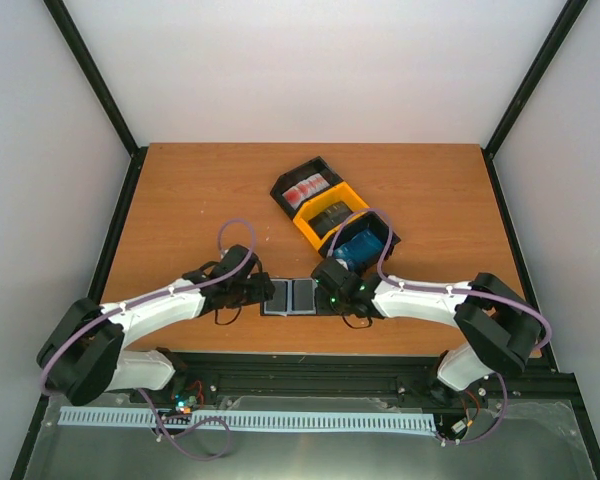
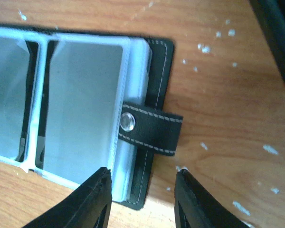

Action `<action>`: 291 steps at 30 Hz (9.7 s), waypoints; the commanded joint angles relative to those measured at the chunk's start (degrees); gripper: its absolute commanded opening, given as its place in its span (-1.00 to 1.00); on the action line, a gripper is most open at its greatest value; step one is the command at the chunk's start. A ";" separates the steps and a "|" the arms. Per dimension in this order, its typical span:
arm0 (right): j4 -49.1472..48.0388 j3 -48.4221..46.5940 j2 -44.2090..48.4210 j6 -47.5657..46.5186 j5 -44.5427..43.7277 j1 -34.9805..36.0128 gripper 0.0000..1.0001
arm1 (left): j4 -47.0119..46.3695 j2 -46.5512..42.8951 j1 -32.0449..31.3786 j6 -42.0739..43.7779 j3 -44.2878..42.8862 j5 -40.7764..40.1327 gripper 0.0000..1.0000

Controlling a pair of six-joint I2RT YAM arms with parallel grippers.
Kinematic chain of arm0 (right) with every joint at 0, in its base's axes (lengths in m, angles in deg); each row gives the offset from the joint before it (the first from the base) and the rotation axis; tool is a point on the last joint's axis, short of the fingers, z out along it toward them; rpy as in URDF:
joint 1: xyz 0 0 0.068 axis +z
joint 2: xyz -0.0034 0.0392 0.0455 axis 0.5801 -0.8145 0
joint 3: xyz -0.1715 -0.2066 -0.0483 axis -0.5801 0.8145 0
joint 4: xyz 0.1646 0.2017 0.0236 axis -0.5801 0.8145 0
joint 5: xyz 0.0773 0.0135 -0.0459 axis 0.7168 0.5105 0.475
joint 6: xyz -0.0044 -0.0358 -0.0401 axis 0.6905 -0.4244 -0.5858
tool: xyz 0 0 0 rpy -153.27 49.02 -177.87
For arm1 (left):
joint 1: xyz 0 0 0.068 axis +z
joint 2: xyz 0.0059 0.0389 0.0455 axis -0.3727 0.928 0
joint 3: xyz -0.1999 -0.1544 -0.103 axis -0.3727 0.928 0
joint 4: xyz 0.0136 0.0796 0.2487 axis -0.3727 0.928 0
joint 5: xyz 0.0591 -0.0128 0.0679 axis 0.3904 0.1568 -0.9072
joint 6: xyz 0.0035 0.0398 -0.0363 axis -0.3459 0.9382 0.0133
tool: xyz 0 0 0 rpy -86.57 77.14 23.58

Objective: Put the credit cards into the card holder
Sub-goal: Close the card holder at the center of the board.

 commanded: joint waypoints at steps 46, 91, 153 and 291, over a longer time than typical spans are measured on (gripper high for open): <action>-12.60 2.97 -6.28 0.96 10.09 -1.66 -0.26 | -25.84 -2.12 6.23 -5.15 10.45 28.41 0.60; -5.51 -1.44 -5.79 -3.92 0.17 -1.58 -0.20 | -49.75 3.38 6.17 4.25 12.86 44.58 0.62; -1.04 -7.68 -7.21 -0.01 -3.91 -7.90 -0.45 | -30.79 8.49 6.17 6.81 6.45 27.47 0.47; 14.96 -22.15 -12.17 -1.96 -12.35 1.14 -0.20 | -30.05 10.62 2.20 -6.98 12.60 17.17 0.07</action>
